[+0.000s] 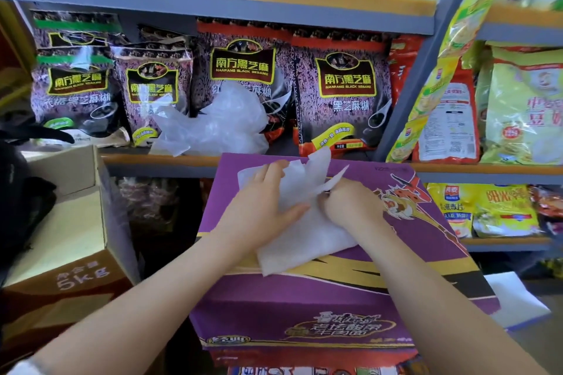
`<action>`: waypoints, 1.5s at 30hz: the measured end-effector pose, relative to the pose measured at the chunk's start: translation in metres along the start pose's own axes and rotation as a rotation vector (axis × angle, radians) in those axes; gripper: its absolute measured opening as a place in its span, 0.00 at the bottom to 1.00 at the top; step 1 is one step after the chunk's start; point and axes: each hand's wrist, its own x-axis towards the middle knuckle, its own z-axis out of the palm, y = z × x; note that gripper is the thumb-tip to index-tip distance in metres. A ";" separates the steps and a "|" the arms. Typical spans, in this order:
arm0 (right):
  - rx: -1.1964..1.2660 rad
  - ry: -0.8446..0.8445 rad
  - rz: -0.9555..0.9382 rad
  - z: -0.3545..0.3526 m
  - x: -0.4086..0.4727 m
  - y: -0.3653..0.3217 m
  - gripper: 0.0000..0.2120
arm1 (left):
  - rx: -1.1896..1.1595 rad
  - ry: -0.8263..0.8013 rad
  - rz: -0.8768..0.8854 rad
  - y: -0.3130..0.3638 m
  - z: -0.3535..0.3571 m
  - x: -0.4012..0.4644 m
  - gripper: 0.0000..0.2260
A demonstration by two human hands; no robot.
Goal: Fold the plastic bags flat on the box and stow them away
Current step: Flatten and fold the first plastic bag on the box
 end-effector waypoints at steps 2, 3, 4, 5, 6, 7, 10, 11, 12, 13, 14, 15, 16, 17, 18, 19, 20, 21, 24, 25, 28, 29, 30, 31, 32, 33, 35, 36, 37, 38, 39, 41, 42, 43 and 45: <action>0.038 0.090 -0.036 0.002 -0.011 0.000 0.13 | -0.153 -0.029 -0.042 0.002 0.006 0.020 0.28; 0.058 0.112 -0.065 0.002 -0.017 0.001 0.13 | -0.174 -0.040 -0.059 0.001 0.010 0.027 0.29; 0.083 0.114 -0.080 0.001 -0.022 0.002 0.14 | -0.180 -0.047 -0.070 -0.001 0.013 0.033 0.31; 0.104 0.102 -0.082 0.001 -0.025 0.002 0.15 | -0.188 -0.049 -0.076 -0.003 0.016 0.038 0.34; 0.118 0.082 -0.076 0.001 -0.028 0.003 0.16 | -0.202 -0.049 -0.079 -0.003 0.018 0.042 0.36; 0.124 0.066 -0.072 0.000 -0.029 0.003 0.17 | -0.224 -0.054 -0.069 -0.003 0.020 0.046 0.37; 0.161 0.005 -0.063 -0.003 -0.027 0.005 0.16 | -0.320 -0.185 0.015 0.000 0.022 0.049 0.43; 0.157 -0.021 -0.056 -0.004 -0.024 0.006 0.15 | -0.333 -0.244 0.057 -0.001 0.022 0.048 0.44; 0.148 -0.046 -0.037 -0.005 -0.020 0.006 0.16 | -0.335 -0.296 0.109 -0.001 0.021 0.046 0.44; 0.150 -0.065 -0.013 -0.007 -0.016 0.007 0.17 | -0.313 -0.329 0.161 -0.003 0.019 0.045 0.41; 0.168 -0.073 0.002 -0.007 -0.013 0.008 0.17 | -0.270 -0.331 0.222 -0.007 0.019 0.045 0.37; 0.194 -0.063 -0.008 -0.006 -0.010 0.008 0.17 | -0.210 -0.308 0.264 -0.011 0.020 0.046 0.30; 0.216 -0.047 -0.023 -0.003 -0.008 0.009 0.17 | -0.167 -0.260 0.300 -0.015 0.022 0.047 0.21; 0.227 -0.032 -0.033 -0.001 -0.006 0.009 0.18 | -0.124 -0.183 0.295 -0.016 0.025 0.049 0.10; 0.223 -0.024 -0.038 0.002 -0.006 0.010 0.19 | -0.091 -0.108 0.279 -0.017 0.028 0.050 0.04; 0.206 -0.016 -0.044 0.004 -0.007 0.011 0.20 | -0.080 -0.060 0.183 -0.015 0.030 0.050 0.12; 0.185 -0.008 -0.053 0.006 -0.008 0.013 0.22 | -0.084 -0.029 0.054 -0.013 0.032 0.052 0.18; 0.173 0.005 -0.064 0.007 -0.011 0.013 0.22 | -0.074 -0.006 -0.083 -0.013 0.032 0.055 0.20; 0.141 0.061 -0.102 0.008 -0.019 0.015 0.19 | 0.009 0.025 -0.137 -0.019 0.036 0.062 0.10; 0.132 0.071 -0.110 0.009 -0.020 0.015 0.18 | 0.022 0.005 -0.160 -0.018 0.035 0.064 0.13; 0.113 0.089 -0.121 0.009 -0.022 0.016 0.16 | 0.079 0.014 -0.208 -0.020 0.033 0.069 0.26; 0.110 0.089 -0.120 0.009 -0.023 0.016 0.15 | 0.155 0.045 -0.216 -0.018 0.031 0.067 0.29; 0.110 0.087 -0.121 0.009 -0.024 0.016 0.15 | 0.250 0.085 -0.182 -0.016 0.028 0.063 0.29; 0.108 0.087 -0.123 0.009 -0.025 0.016 0.15 | 0.312 0.131 -0.102 -0.014 0.025 0.056 0.27; 0.105 0.092 -0.128 0.009 -0.027 0.015 0.15 | 0.313 0.157 0.000 -0.014 0.024 0.047 0.23; 0.097 0.093 -0.129 0.009 -0.028 0.014 0.16 | 0.291 0.141 0.100 -0.016 0.023 0.037 0.23; 0.057 0.085 -0.128 0.007 -0.029 0.012 0.17 | 0.218 -0.091 0.158 -0.014 0.021 0.016 0.37; 0.029 0.077 -0.130 0.007 -0.029 0.010 0.16 | 0.236 -0.242 0.149 -0.015 0.023 0.008 0.46; 0.003 0.068 -0.132 0.006 -0.029 0.009 0.16 | 0.277 -0.338 0.139 -0.018 0.025 0.003 0.51; -0.015 0.063 -0.135 0.006 -0.029 0.008 0.16 | 0.326 -0.373 0.134 -0.020 0.027 0.000 0.53; -0.024 0.065 -0.138 0.006 -0.029 0.007 0.16 | 0.361 -0.382 0.126 -0.021 0.027 -0.001 0.54; -0.020 0.090 -0.147 0.008 -0.029 0.008 0.15 | 0.409 -0.386 0.116 -0.020 0.026 0.000 0.53; -0.011 0.108 -0.155 0.009 -0.029 0.009 0.15 | 0.434 -0.390 0.114 -0.019 0.025 0.003 0.53; -0.001 0.121 -0.162 0.010 -0.029 0.010 0.15 | 0.454 -0.392 0.117 -0.018 0.023 0.005 0.54; 0.012 0.126 -0.167 0.011 -0.029 0.011 0.14 | 0.473 -0.407 0.134 -0.017 0.020 0.010 0.55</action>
